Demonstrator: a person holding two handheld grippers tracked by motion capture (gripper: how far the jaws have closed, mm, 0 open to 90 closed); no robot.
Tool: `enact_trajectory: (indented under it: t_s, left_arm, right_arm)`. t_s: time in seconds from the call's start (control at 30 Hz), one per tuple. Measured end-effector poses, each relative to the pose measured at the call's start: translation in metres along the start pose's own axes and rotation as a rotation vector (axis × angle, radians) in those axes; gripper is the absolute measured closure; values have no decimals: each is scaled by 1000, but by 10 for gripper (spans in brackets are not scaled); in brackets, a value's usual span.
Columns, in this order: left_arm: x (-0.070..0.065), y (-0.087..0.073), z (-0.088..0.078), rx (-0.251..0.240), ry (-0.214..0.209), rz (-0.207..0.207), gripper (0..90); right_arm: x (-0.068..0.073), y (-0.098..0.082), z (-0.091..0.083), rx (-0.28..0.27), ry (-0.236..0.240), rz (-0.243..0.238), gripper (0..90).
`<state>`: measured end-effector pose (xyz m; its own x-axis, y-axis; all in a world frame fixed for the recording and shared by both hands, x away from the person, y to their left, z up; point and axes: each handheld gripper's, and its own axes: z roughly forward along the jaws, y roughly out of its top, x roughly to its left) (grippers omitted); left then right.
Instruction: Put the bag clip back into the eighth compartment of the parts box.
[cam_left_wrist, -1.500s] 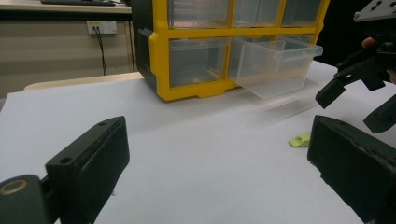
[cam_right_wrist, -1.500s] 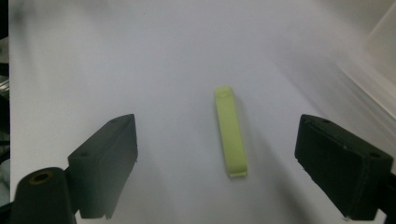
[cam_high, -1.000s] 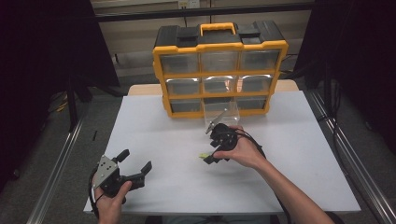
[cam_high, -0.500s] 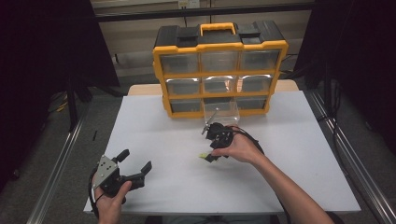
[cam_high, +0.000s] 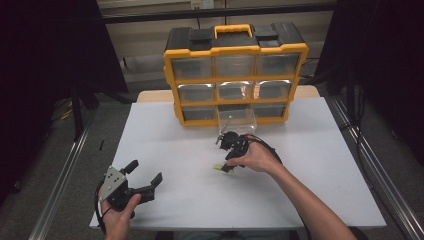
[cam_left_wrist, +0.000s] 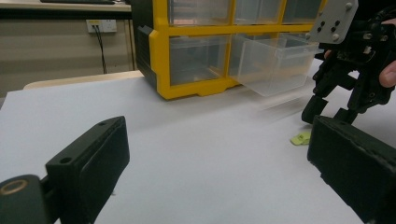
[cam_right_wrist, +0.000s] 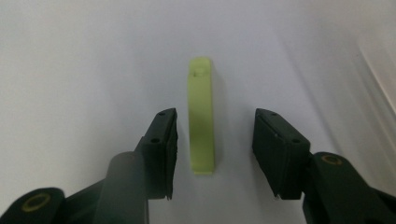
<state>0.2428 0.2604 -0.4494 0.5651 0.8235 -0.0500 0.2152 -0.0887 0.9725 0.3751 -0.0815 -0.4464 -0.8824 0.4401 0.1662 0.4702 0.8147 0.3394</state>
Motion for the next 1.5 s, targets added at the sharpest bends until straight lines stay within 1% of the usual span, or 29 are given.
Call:
enact_trajectory:
  t_s: [0.1, 0.13, 0.17, 0.2, 0.27, 0.3, 0.33, 0.37, 0.43, 0.5, 0.53, 0.57, 0.6, 0.67, 0.7, 0.73, 0.77, 0.8, 0.9, 0.97, 1.0, 1.03, 1.07, 1.1, 1.17, 1.23, 1.37, 1.43, 1.5]
  left_arm:
    - [0, 0, 0, 0, 0, 0, 57]
    - [0, 0, 0, 0, 1, 1, 58]
    - [0, 0, 0, 0, 0, 1, 57]
    - [0, 0, 0, 0, 0, 1, 58]
    - [0, 0, 0, 0, 1, 2, 58]
    - [0, 0, 0, 0, 0, 2, 58]
    - [0, 0, 0, 0, 0, 1, 58]
    - [0, 0, 0, 3, -4, 4, 58]
    - [0, 0, 0, 2, 1, 8, 58]
    - [0, 0, 0, 2, -2, 9, 58]
    - [0, 1, 0, 1, -1, 9, 58]
    - [0, 0, 0, 1, -4, 3, 58]
    - [0, 0, 0, 0, -5, 2, 57]
    - [0, 0, -1, 1, -2, 3, 57]
    - [0, 0, -1, 2, -2, 2, 57]
    - [0, 0, -1, 2, -2, 3, 58]
    - [0, 0, 0, 1, -3, 3, 57]
    - [0, 0, 0, 1, -2, 2, 57]
    - [0, 0, -1, 0, -3, 2, 57]
    - [0, 1, -1, 2, -3, 5, 58]
    - [0, 1, -1, 3, -2, 5, 58]
    - [0, 1, -1, 0, -2, 3, 57]
    - [1, 1, -1, -1, -2, 3, 58]
    - [1, 1, -1, 0, -1, 6, 58]
    - [1, 1, -1, 0, 1, 6, 58]
    - [1, 1, -1, 0, 0, 8, 58]
    - [0, 1, -1, -4, -11, 0, 58]
    - [1, 1, -1, 0, 2, 6, 58]
    - [1, 1, -1, -2, 3, -3, 58]
  right_arm:
    - [-2, 0, 1, 5, 4, -5, 566]
    - [-2, 0, 1, 10, 18, -17, 580]
    - [-2, 0, 2, 8, 5, -1, 580]
    - [-1, 0, 3, 12, 8, 7, 589]
    - [-1, 0, 5, 15, 4, 3, 604]
    - [-1, 0, 5, 14, 8, -1, 618]
    - [-4, 0, 5, 21, 15, -33, 635]
    - [-2, 0, 7, 14, 15, -17, 639]
    - [-3, 0, 6, 12, 12, -18, 671]
    - [-2, 0, 6, 16, 19, -15, 676]
    - [-3, 0, 6, 20, 17, -25, 688]
    - [-4, 0, 6, 26, 19, -55, 698]
    - [-1, 0, 7, 15, 3, -12, 701]
    - [-1, 0, 7, 18, 5, -16, 734]
    - [-2, 0, 6, 21, 21, -29, 748]
    - [-4, -1, 6, 20, 12, -53, 757]
    - [-2, -1, 7, 10, 5, -16, 767]
    - [-2, -1, 7, 7, 5, -12, 781]
    - [-2, -1, 7, 6, 8, -13, 782]
    - [-2, -1, 7, 1, 12, -28, 785]
    - [-3, -1, 6, 9, 10, -53, 786]
    - [-2, -1, 6, -8, 5, -33, 786]
    - [-2, -1, 5, 0, 14, -36, 786]
    - [-1, -1, 4, -14, 1, -16, 787]
    - [-1, -1, 2, -24, 7, -24, 787]
    - [0, -2, 1, -36, 4, -13, 787]
    - [0, -5, -1, -59, 15, -12, 787]
    - [0, -7, -1, -66, 11, -6, 787]
    - [0, -10, -1, -82, 19, -3, 788]
